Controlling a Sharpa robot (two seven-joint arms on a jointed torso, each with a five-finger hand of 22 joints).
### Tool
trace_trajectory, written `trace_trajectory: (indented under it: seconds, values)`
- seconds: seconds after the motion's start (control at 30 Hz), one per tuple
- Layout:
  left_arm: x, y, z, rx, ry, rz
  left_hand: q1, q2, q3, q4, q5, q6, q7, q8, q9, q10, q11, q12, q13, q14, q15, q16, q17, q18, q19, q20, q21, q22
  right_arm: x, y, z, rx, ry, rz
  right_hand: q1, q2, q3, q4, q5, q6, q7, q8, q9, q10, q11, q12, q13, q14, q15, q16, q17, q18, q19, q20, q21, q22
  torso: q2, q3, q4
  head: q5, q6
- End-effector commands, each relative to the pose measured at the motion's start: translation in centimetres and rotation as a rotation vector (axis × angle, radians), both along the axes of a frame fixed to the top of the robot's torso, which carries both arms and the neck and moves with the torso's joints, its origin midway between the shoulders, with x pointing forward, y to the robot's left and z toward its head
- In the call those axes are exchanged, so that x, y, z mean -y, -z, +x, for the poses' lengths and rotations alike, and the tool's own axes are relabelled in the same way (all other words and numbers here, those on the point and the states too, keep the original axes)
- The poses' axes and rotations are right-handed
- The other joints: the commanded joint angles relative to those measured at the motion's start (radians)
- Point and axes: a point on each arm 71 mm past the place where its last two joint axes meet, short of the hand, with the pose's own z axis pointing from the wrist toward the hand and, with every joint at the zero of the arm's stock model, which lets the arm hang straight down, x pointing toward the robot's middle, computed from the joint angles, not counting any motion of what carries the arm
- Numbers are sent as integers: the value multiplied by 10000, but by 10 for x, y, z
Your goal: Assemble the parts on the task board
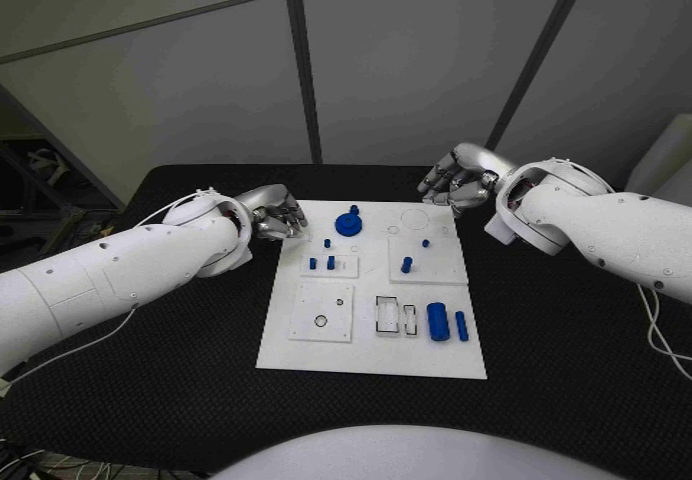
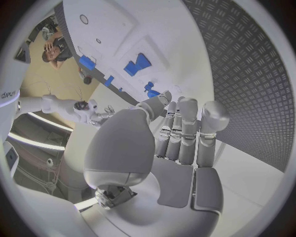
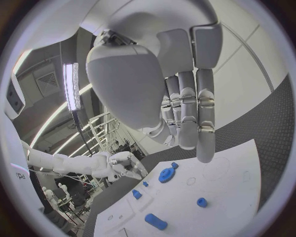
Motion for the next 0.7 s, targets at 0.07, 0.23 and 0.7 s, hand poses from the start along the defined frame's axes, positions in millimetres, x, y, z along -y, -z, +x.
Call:
trace_trajectory:
  seconds: [0.07,0.23,0.7]
  values:
    - [-19,-7,-2,-1065,-1087,-3351,242,72,-64,-150,-16,101,-58,73,-40,610,-160,495,214,-307,-99,-653,-695,151,-460,-60,-870,-530,0,10,-8,515,-235,-2179,15,-54,158,-40,-100,122,-4,-48,-41,-10,-56,-151,-126,364,-31,536,415,-163,-22,-9,424,430,9,-14,6,-224,179]
    - [-29,-15,-12,-1752,-1106,-5643,373,210,-207,-224,-6,90,-5,81,-136,329,-92,702,350,-879,-34,-1262,-1036,486,-1768,-53,-2984,-1778,-2,23,-19,840,-453,-3005,-55,-138,253,-41,-198,36,35,-161,-70,-164,9,-315,-283,312,15,906,695,-192,-96,12,674,694,9,-39,14,-536,268]
    - [-26,-28,-30,-3115,-1299,-9518,238,329,-624,-171,-4,371,-40,311,-202,101,-94,1195,595,-1337,41,-1775,-1423,517,-2213,47,-3653,-2131,-11,46,-31,676,-730,-4092,-322,-421,477,36,-495,-299,242,-494,-90,-537,219,-647,-720,323,173,2475,1816,-331,-76,145,1883,1979,11,-4,-13,-679,359]
